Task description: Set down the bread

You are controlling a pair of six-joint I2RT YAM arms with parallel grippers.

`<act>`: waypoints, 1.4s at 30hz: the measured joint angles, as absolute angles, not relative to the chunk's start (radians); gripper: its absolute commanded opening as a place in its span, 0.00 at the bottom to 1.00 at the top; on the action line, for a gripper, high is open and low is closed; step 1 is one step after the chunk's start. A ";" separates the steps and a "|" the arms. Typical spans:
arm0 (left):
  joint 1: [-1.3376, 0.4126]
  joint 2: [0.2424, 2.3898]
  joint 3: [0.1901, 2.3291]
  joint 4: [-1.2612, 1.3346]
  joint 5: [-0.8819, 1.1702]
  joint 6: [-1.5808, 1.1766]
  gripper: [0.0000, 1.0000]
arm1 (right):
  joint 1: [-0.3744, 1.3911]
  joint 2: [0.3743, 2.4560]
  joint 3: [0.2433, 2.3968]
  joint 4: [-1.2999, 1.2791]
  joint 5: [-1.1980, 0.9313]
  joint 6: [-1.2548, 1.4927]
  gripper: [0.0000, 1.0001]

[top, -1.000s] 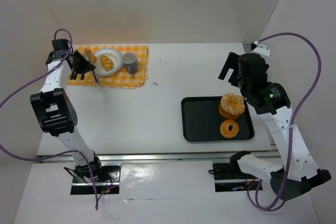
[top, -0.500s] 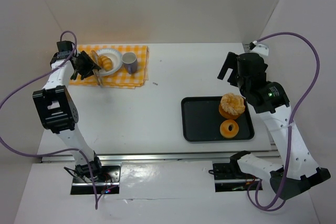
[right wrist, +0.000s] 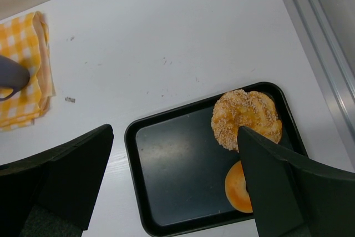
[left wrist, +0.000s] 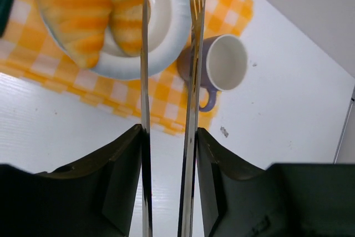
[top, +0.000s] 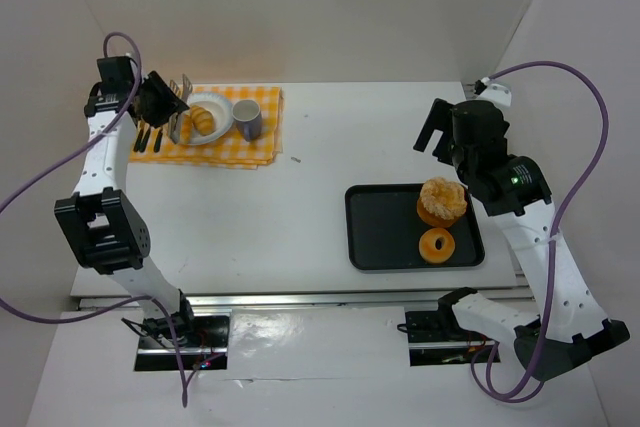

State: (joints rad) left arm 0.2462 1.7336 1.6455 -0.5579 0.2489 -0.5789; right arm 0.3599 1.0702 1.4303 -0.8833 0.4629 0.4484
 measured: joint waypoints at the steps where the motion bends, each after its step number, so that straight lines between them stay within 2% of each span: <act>1: 0.245 1.723 1.656 -0.556 0.248 -0.577 0.53 | 0.360 1.070 1.431 -0.883 0.462 0.448 1.00; 7: 0.223 1.701 1.663 -0.567 0.238 -0.551 0.49 | 0.360 1.070 1.430 -0.883 0.458 0.448 1.00; 10: 0.155 1.694 1.661 -0.576 0.228 -0.496 0.49 | 0.360 1.069 1.431 -0.883 0.456 0.448 1.00; 18: -0.339 1.579 1.422 -0.549 0.173 -0.421 0.46 | 0.360 1.068 1.430 -0.881 0.453 0.449 1.00; 23: -0.466 1.577 1.234 -0.485 0.097 -0.432 0.49 | 0.360 1.061 1.428 -0.879 0.450 0.451 1.00; 26: -0.533 1.608 1.182 -0.476 0.038 -0.451 0.55 | 0.360 1.049 1.423 -0.879 0.451 0.453 1.00; 29: -0.584 1.673 1.181 -0.432 0.016 -0.458 0.77 | 0.360 1.033 1.415 -0.881 0.451 0.455 1.00; 33: -0.612 1.763 1.222 -0.438 -0.021 -0.474 0.96 | 0.360 1.023 1.414 -0.884 0.456 0.455 1.00; 38: -0.628 1.768 1.349 -0.538 -0.102 -0.470 0.99 | 0.353 1.023 1.414 -0.891 0.458 0.455 1.00; 42: -0.626 1.682 1.476 -0.578 -0.164 -0.440 0.99 | 0.351 1.055 1.413 -0.891 0.447 0.455 1.00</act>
